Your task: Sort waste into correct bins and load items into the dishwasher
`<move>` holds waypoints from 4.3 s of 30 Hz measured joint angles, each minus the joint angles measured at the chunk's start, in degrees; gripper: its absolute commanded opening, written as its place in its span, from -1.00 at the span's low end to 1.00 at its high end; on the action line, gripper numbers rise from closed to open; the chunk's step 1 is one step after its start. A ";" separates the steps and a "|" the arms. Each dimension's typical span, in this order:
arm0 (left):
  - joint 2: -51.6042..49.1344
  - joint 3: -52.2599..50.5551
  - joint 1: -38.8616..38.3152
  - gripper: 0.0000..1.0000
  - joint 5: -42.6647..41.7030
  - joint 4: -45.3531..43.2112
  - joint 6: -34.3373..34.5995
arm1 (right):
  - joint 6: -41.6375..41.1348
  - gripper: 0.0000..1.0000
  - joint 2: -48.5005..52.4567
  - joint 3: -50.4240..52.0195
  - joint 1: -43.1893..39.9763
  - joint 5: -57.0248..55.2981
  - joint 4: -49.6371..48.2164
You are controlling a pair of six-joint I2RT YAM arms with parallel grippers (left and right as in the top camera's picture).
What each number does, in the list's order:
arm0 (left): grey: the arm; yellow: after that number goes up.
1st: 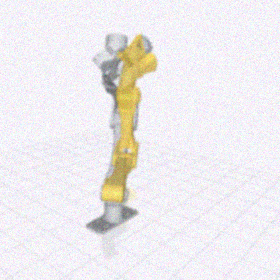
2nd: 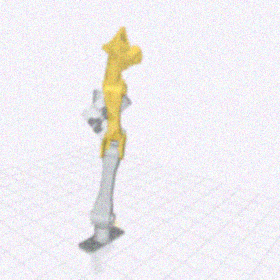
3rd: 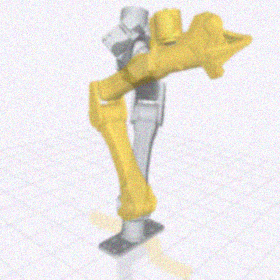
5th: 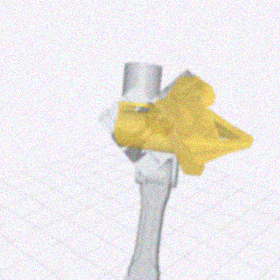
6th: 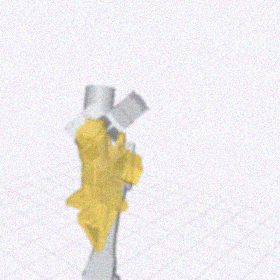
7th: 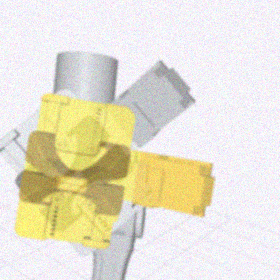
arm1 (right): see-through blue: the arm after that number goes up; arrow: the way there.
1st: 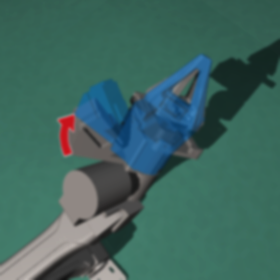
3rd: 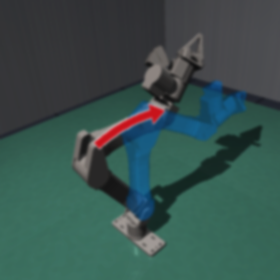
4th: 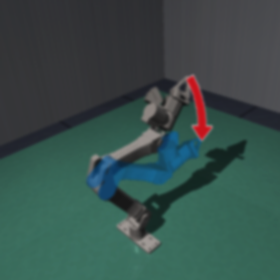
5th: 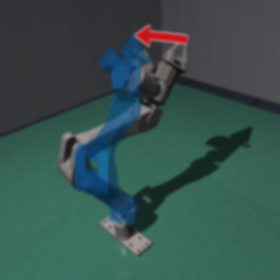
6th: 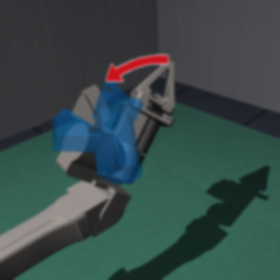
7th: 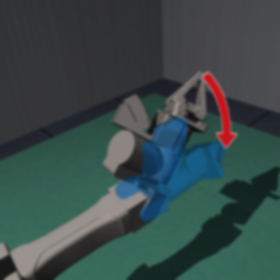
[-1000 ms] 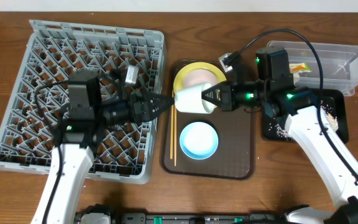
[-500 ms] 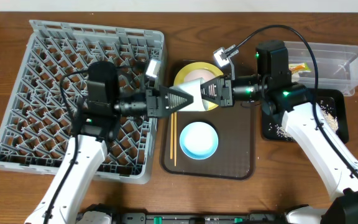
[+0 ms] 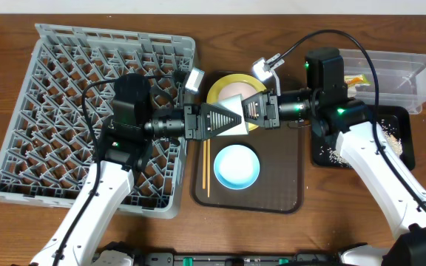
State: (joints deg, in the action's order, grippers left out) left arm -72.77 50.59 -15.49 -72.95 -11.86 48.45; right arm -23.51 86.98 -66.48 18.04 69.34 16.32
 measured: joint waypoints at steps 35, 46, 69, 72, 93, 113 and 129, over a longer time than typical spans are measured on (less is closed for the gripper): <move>0.35 0.02 4.55 -0.63 20.90 22.95 -30.08 | 10.38 -0.48 0.20 0.00 -13.94 -4.26 17.35; 12.46 6.16 20.65 -0.73 58.12 63.89 -37.79 | 19.32 -0.44 -4.35 -0.09 -13.62 -32.76 33.75; -5.16 6.45 25.24 -0.50 68.19 67.34 -37.92 | 21.29 -0.46 -7.76 -0.09 -13.64 -40.89 37.09; -6.97 6.91 25.24 -0.75 68.19 66.90 -37.75 | 21.35 -0.46 -7.76 -0.09 -13.62 -40.92 37.18; -1.33 6.10 26.27 -0.56 76.06 68.30 -36.44 | 21.42 -0.46 -7.76 -0.09 -13.62 -40.92 37.44; -0.44 5.90 26.27 0.81 71.97 71.69 -36.04 | 21.49 -0.46 -7.76 -0.09 -13.62 -40.92 37.44; 13.64 5.92 16.79 0.86 60.78 70.25 -36.61 | 19.74 0.28 -7.98 -0.09 -13.79 -55.23 40.87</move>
State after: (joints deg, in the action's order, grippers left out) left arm -59.13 56.51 1.30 -12.16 58.39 11.84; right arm -3.77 79.00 -66.57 4.25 14.11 57.19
